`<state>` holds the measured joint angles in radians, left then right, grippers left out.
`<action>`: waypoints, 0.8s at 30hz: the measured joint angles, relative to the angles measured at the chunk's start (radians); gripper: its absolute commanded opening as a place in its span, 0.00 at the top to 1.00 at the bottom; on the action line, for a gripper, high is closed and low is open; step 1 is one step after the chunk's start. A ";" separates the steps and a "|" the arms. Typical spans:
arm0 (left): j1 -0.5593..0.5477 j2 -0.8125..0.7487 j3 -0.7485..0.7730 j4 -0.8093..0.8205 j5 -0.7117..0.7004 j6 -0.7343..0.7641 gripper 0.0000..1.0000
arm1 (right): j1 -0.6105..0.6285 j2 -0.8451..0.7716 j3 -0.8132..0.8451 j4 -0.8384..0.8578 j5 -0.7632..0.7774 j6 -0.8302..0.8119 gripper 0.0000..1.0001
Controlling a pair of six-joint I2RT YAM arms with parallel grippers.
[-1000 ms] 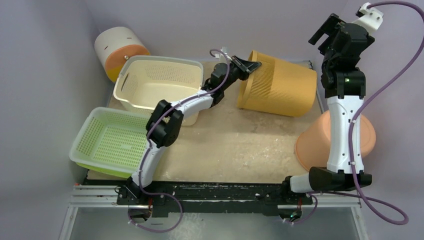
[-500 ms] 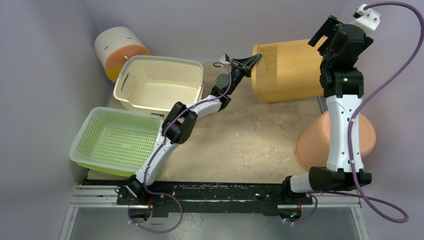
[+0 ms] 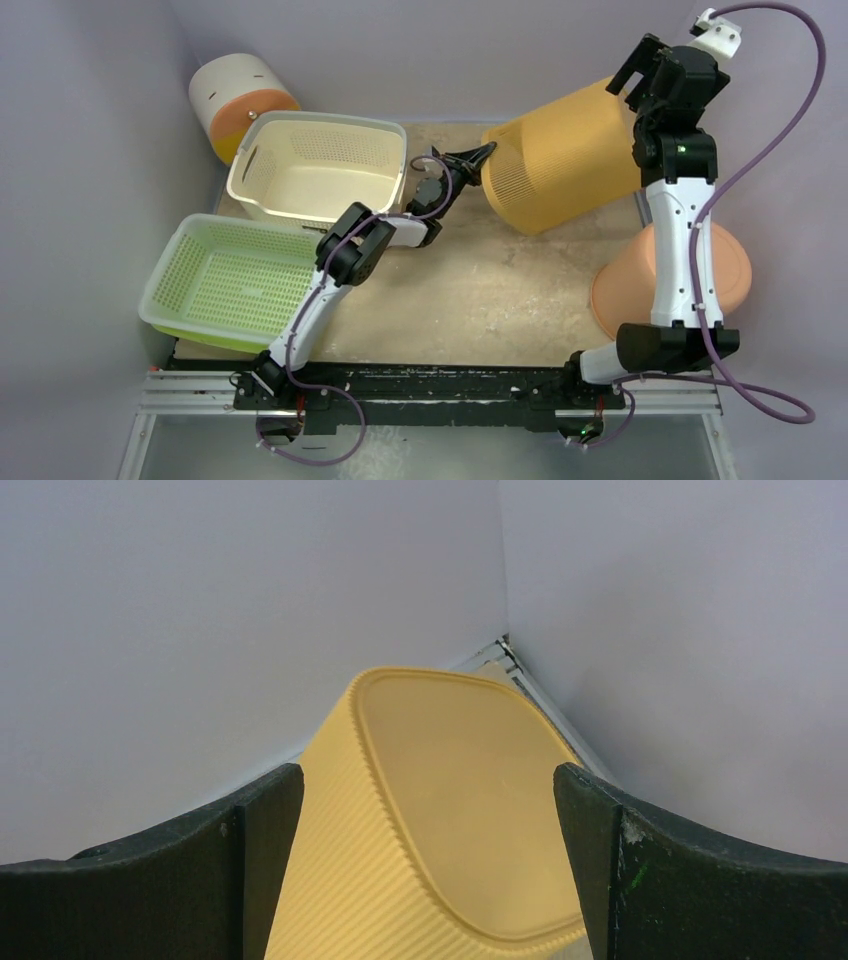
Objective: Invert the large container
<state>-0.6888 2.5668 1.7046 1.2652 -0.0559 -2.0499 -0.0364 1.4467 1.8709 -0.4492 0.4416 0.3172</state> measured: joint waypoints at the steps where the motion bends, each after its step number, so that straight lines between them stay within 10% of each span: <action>1: 0.008 -0.003 -0.016 -0.005 0.005 0.001 1.00 | 0.000 0.002 -0.003 0.001 -0.005 0.000 0.03; 8: 0.041 -0.041 -0.088 -0.051 0.048 0.020 1.00 | -0.003 0.006 -0.021 0.004 -0.026 0.000 0.03; 24: 0.058 -0.065 -0.138 -0.417 0.114 0.267 0.53 | -0.003 0.006 -0.051 0.018 -0.066 -0.004 0.02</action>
<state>-0.6312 2.5019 1.5669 0.8486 0.0582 -1.7824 -0.0395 1.4532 1.8202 -0.4309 0.3759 0.3130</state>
